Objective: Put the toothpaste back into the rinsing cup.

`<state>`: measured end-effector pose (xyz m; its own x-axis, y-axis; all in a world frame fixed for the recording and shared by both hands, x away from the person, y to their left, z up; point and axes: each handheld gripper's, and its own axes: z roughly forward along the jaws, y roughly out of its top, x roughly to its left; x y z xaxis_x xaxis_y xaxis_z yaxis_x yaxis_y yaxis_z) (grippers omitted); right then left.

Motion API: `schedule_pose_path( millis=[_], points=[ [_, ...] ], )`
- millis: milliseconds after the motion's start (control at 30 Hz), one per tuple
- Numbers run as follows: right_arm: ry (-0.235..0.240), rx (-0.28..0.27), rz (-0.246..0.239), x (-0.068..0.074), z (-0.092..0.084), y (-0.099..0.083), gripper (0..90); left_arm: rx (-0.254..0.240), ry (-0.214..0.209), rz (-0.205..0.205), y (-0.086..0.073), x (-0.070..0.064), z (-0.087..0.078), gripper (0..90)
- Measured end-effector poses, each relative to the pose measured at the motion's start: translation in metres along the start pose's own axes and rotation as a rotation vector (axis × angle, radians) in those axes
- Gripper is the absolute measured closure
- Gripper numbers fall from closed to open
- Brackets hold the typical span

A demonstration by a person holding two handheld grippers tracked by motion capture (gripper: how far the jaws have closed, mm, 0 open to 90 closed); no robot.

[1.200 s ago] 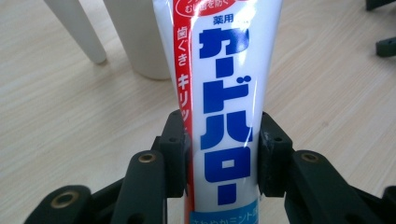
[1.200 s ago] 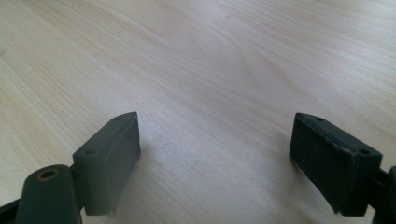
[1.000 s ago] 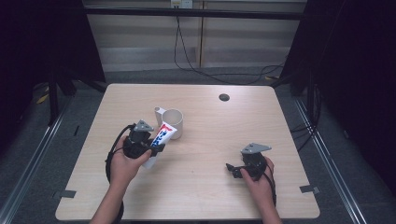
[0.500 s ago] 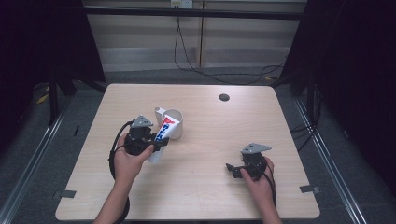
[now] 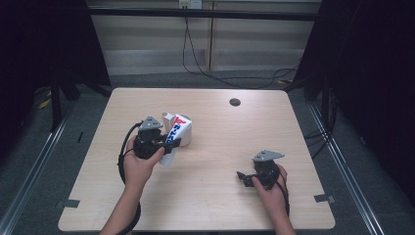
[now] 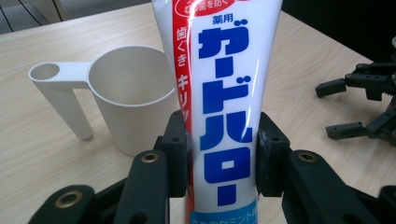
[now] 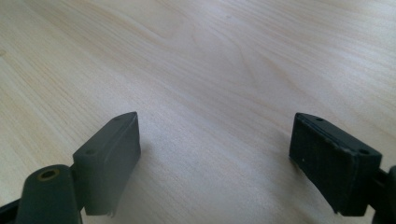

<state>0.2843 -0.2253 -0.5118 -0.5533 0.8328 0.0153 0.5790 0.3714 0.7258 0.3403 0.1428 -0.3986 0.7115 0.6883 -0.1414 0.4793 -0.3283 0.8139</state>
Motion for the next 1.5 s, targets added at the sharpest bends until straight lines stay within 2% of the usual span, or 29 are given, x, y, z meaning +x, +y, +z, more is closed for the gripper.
schedule_pose_path(
  millis=[233, 433, 600, 733, 967, 1500],
  points=[
    [0.0, 0.0, 0.0, 0.0, 0.0, 0.0, 16.1, -0.032, 0.009, -0.01, 0.007, 0.001, 0.0, 63.8],
    [0.0, 0.0, 0.0, 0.0, 0.0, 0.0, 16.1, -0.08, 0.025, -0.023, 0.014, 0.003, -0.002, 63.8],
    [0.001, 0.002, -0.003, 0.0, 0.0, 0.0, 16.1, -0.1, 0.021, -0.04, 0.018, 0.008, -0.002, 63.8],
    [0.002, 0.001, -0.004, 0.0, 0.0, 0.0, 16.2, -0.136, 0.03, -0.055, 0.02, 0.012, -0.002, 63.8],
    [0.002, 0.001, -0.004, 0.0, 0.0, 0.0, 16.2, -0.176, 0.036, -0.051, 0.027, 0.013, -0.004, 63.8],
    [0.005, 0.001, -0.005, 0.0, 0.0, 0.0, 16.2, -0.199, 0.039, -0.043, 0.043, 0.013, 0.001, 63.6]
  ],
)
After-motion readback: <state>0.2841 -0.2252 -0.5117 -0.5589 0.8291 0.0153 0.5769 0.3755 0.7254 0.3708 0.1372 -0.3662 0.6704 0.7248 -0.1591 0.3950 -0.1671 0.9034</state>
